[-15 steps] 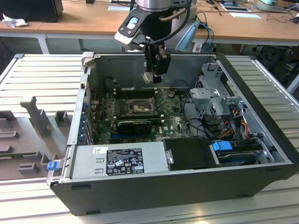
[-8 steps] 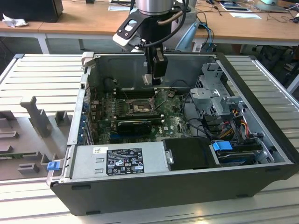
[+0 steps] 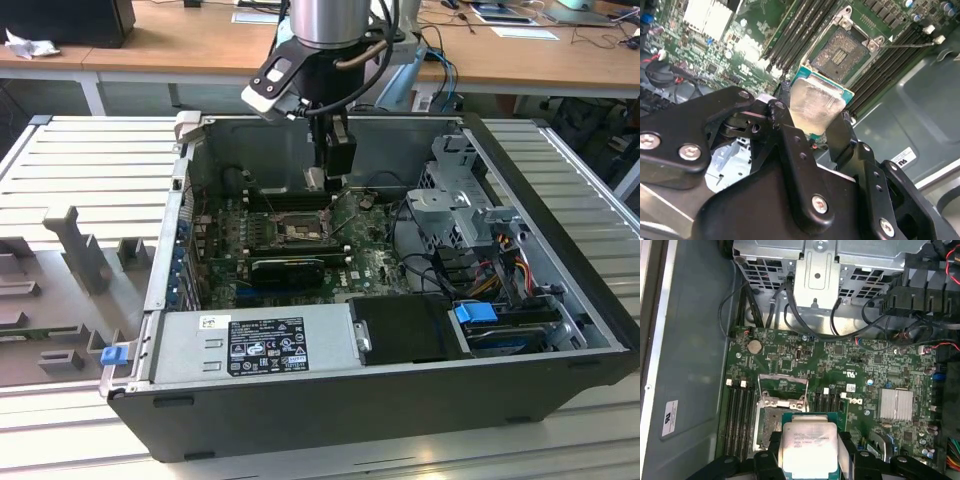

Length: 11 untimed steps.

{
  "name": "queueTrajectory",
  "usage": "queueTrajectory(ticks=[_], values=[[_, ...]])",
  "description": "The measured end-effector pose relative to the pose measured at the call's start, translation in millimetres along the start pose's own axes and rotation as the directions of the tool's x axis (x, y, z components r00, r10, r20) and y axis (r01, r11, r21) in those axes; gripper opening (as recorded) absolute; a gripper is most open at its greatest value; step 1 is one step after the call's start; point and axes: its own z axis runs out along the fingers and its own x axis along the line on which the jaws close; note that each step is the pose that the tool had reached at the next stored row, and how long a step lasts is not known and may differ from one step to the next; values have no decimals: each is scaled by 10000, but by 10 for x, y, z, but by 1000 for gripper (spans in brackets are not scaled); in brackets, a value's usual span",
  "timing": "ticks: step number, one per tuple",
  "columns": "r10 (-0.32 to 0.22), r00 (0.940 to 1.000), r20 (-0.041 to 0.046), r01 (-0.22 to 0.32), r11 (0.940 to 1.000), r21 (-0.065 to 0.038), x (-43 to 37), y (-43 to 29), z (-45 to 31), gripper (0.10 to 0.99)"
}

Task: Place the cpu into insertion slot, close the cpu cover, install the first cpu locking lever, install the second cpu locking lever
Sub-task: 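Place the cpu into insertion slot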

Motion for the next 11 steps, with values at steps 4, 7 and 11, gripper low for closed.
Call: queueTrajectory(ticks=[4,7,11], values=[[128,9999,8,-128,9999,-4,-1,-5,55,525],[131,9999,6,-131,9999,5,-1,-10,101,525],[129,9999,4,-129,9999,33,-3,-17,193,525]])
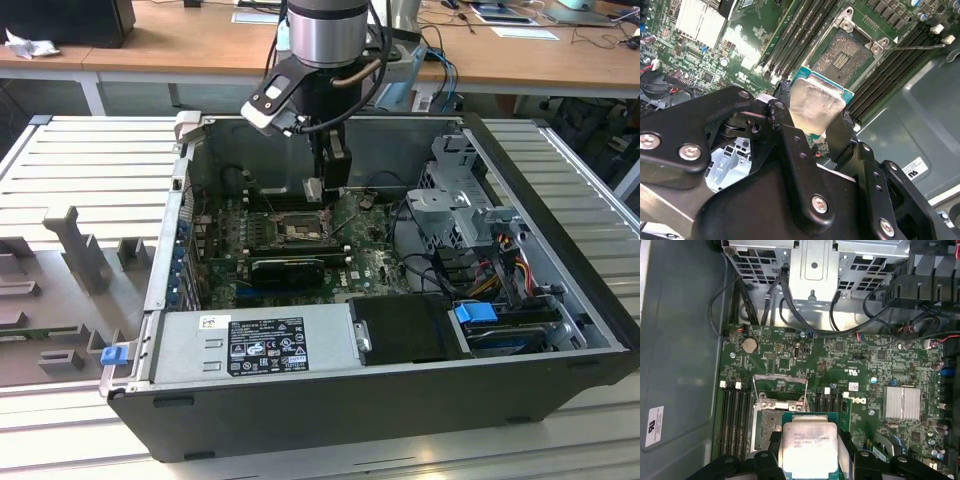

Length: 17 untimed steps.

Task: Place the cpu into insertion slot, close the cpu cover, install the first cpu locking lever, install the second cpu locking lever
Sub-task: 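Place the cpu into insertion slot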

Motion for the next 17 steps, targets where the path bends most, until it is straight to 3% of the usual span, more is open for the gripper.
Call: queueTrajectory(ticks=[5,7,14,17], values=[[255,9997,14,-255,9997,22,0,-4,59,525],[405,9991,120,-406,9992,21,3,-7,86,525],[406,9991,125,-406,9992,21,25,-106,221,525],[408,9991,126,-409,9992,21,48,-181,279,525]])
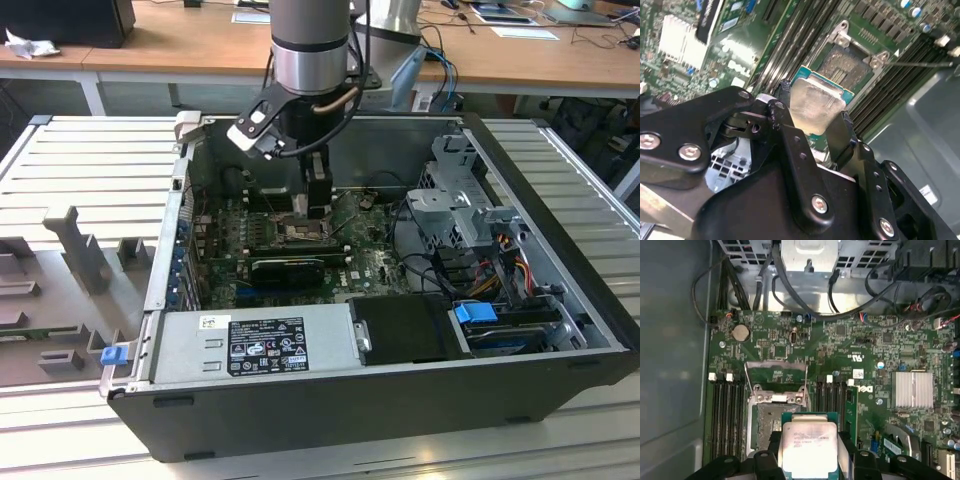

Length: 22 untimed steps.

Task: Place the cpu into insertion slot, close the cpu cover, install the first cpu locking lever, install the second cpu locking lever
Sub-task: 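Place the cpu into insertion slot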

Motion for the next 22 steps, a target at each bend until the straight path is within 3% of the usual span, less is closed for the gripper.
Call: queueTrajectory(ticks=[3,11,22], values=[[-1,10000,2,1,10000,0,17,-50,59,525],[86,10000,7,-86,10000,-1,125,-89,332,525],[239,9997,22,-239,9997,-2,133,-101,455,525]])
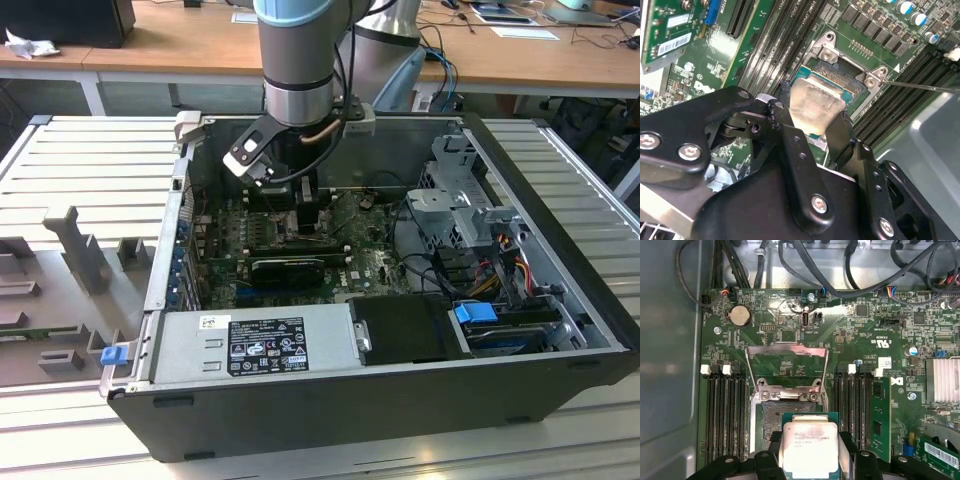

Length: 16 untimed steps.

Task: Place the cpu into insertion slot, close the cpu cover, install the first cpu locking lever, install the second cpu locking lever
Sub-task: 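Place the cpu into insertion slot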

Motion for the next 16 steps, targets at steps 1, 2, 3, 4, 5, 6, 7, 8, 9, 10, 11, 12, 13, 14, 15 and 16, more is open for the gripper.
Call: queueTrajectory(ticks=[1,2,3,4,5,6,7,8,9,10,11,12,13,14,15,16], values=[[69,10000,4,-69,10000,-1,2,-2,31,525],[97,10000,6,-97,10000,-1,7,-4,46,525],[99,10000,4,-99,10000,-2,11,-5,61,525],[97,10000,-7,-97,10000,-2,14,-5,74,525],[99,9999,-17,-99,10000,-2,20,-6,84,525],[99,9999,-25,-99,10000,-1,34,-7,102,525],[98,9999,-28,-98,10000,-2,44,-9,124,525],[97,9999,-29,-97,10000,-2,54,-11,142,525],[97,9999,-31,-97,10000,-1,79,-12,167,525],[97,9999,-34,-97,10000,-2,106,-13,181,525],[101,9999,-34,-101,9999,-2,115,-14,191,525],[109,9999,-33,-109,9999,-2,120,-15,201,525],[111,9999,-32,-111,9999,-1,132,-16,213,525],[111,9999,-32,-111,9999,-1,143,-17,226,525],[111,9999,-33,-111,9999,-2,148,-17,232,525],[111,9999,-33,-111,9999,-2,152,-18,236,525]])
